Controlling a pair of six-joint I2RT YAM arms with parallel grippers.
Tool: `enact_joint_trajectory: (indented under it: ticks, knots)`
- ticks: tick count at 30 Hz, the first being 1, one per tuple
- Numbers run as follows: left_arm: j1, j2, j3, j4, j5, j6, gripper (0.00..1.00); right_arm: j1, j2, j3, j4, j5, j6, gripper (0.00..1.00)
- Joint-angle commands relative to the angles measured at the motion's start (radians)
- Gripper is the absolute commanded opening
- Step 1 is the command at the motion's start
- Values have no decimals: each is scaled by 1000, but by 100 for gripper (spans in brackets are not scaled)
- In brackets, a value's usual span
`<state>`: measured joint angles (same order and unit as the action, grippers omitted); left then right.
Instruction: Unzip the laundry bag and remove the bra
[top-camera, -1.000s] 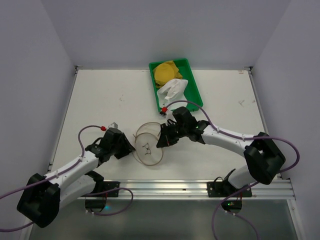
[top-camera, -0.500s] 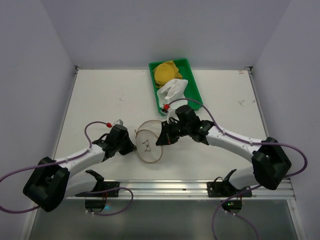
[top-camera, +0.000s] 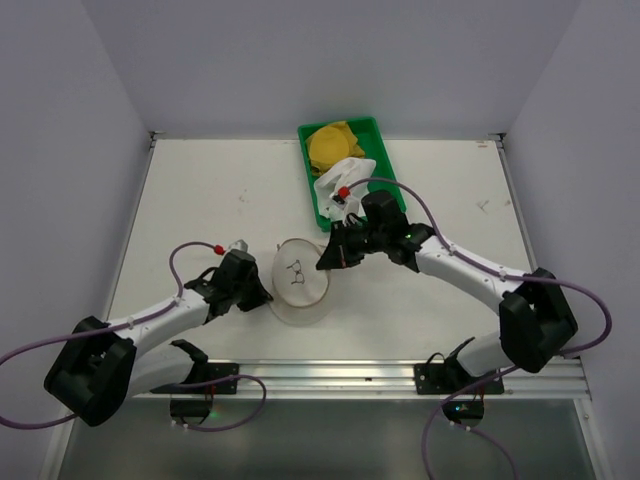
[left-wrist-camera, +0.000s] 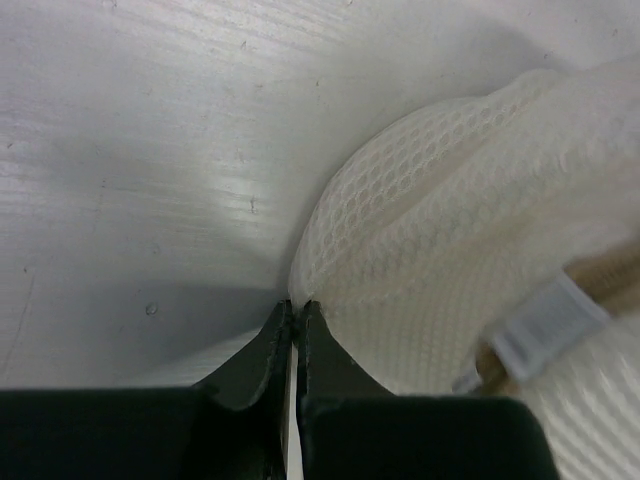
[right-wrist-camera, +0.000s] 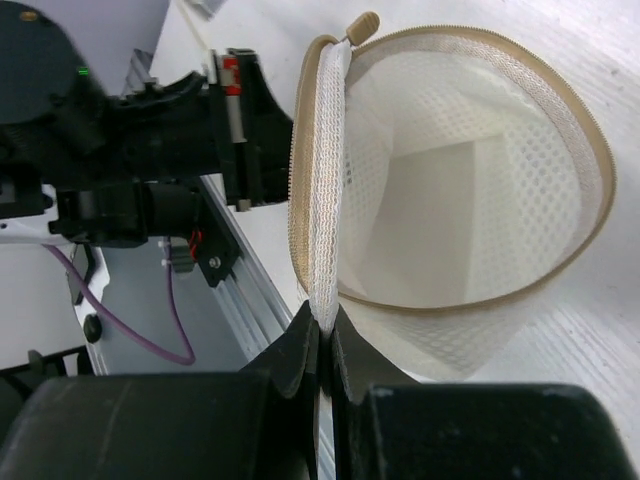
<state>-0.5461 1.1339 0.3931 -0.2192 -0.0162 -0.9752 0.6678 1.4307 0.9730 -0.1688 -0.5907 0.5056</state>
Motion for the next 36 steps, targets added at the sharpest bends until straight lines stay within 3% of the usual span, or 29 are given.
enact_joint_trajectory:
  ticks: [1, 16, 20, 25, 29, 30, 32, 35, 36]
  knots:
    - [-9, 1, -13, -146, -27, 55, 0, -36, 57, 13, 21, -35, -10, 0]
    - [-28, -62, -43, -175, 55, 86, 0, -119, 289, -80, 210, -5, 56, 1]
    - [-28, -89, -43, -200, 55, 86, 0, -132, 277, -79, 190, 44, 70, 20]
    - [-28, -117, -45, -215, 50, 81, 0, -157, 246, -83, 172, 75, 105, 21]
    - [-28, -115, -42, -209, 55, 82, 0, -155, 232, -63, 132, 81, 90, 44]
    - [-28, -112, -39, -210, 55, 82, 0, -155, 229, -59, 126, 81, 82, 54]
    - [-28, -109, -31, -209, 55, 84, 1, -155, 215, -54, 120, 74, 71, 61]
    - [-28, -117, -20, -206, 56, 79, 18, -155, 174, -57, 107, 60, 59, 74]
    - [-28, -124, -14, -207, 56, 73, 28, -154, 157, -59, 97, 68, 53, 80]
